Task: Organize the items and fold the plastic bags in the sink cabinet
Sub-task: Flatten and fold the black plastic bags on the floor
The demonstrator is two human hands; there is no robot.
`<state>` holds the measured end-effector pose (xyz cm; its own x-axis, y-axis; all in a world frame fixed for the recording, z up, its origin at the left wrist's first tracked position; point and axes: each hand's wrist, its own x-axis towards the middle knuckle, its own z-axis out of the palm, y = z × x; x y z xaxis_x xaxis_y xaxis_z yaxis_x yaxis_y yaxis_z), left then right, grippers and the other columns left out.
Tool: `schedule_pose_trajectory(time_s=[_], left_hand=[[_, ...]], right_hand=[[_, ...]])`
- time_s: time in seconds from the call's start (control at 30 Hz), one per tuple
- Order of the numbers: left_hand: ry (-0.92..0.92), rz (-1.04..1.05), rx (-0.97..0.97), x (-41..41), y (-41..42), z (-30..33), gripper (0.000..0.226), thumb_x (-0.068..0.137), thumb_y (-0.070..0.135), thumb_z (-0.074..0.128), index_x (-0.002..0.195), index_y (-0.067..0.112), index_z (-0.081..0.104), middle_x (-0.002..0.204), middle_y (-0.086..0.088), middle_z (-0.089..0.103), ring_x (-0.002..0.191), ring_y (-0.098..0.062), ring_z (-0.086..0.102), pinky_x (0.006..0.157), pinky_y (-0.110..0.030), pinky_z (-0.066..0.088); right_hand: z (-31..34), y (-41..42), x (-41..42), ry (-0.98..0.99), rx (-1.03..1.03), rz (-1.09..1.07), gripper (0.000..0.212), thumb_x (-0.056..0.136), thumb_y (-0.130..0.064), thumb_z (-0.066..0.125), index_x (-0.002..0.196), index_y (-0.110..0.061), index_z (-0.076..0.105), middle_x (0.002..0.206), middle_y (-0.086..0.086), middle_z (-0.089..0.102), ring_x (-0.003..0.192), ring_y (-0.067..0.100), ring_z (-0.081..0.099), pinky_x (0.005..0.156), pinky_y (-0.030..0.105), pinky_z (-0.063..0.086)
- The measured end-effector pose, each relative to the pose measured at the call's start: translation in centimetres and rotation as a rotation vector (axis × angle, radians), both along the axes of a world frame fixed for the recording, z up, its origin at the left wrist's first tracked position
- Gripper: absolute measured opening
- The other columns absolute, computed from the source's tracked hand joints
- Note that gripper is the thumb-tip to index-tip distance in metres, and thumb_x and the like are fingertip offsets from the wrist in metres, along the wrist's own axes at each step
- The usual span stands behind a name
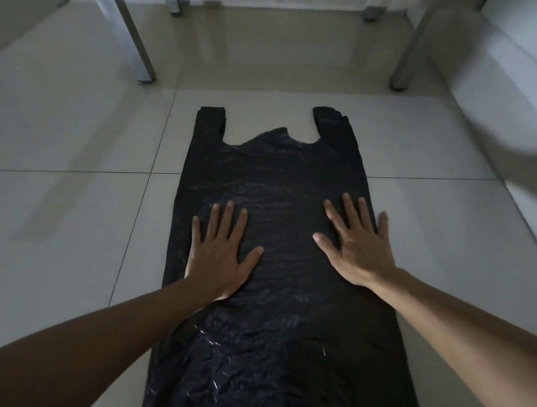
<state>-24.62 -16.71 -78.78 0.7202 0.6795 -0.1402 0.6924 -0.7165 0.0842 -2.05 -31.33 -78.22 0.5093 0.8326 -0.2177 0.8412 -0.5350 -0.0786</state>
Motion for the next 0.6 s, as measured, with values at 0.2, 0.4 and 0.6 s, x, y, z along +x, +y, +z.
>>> schedule_pose_trajectory(time_s=[0.2, 0.4, 0.6], left_hand=[[-0.033, -0.146, 0.045, -3.9, -3.8, 0.3, 0.079, 0.090, 0.070, 0.003, 0.154, 0.022, -0.002, 0.161, -0.005, -0.011, 0.148, -0.025, -0.012, 0.118, -0.056, -0.001], [0.031, -0.128, 0.028, -5.3, -4.3, -0.1, 0.079, 0.090, 0.068, 0.000, 0.155, 0.021, 0.000, 0.162, -0.008, -0.006, 0.148, -0.028, -0.010, 0.117, -0.057, -0.001], [-0.029, -0.286, 0.045, -8.7, -9.9, 0.9, 0.077, 0.094, 0.065, 0.016, 0.154, 0.016, 0.015, 0.161, -0.011, 0.006, 0.149, -0.030, 0.000, 0.116, -0.058, 0.009]], right_hand=[[0.8, -4.2, -5.6, -0.028, 0.046, 0.176, 0.075, 0.091, -0.074, 0.004, 0.155, -0.036, -0.003, 0.163, -0.001, -0.012, 0.150, 0.025, -0.011, 0.120, 0.056, -0.001], [0.3, -6.1, -5.8, -0.050, -0.053, 0.163, 0.074, 0.090, -0.073, 0.002, 0.154, -0.036, -0.011, 0.163, -0.001, -0.014, 0.150, 0.025, -0.015, 0.120, 0.055, -0.003], [1.8, -9.9, -10.6, 0.002, 0.024, 0.308, 0.077, 0.093, -0.072, 0.009, 0.156, -0.029, 0.004, 0.163, 0.002, -0.007, 0.151, 0.028, -0.008, 0.120, 0.057, 0.000]])
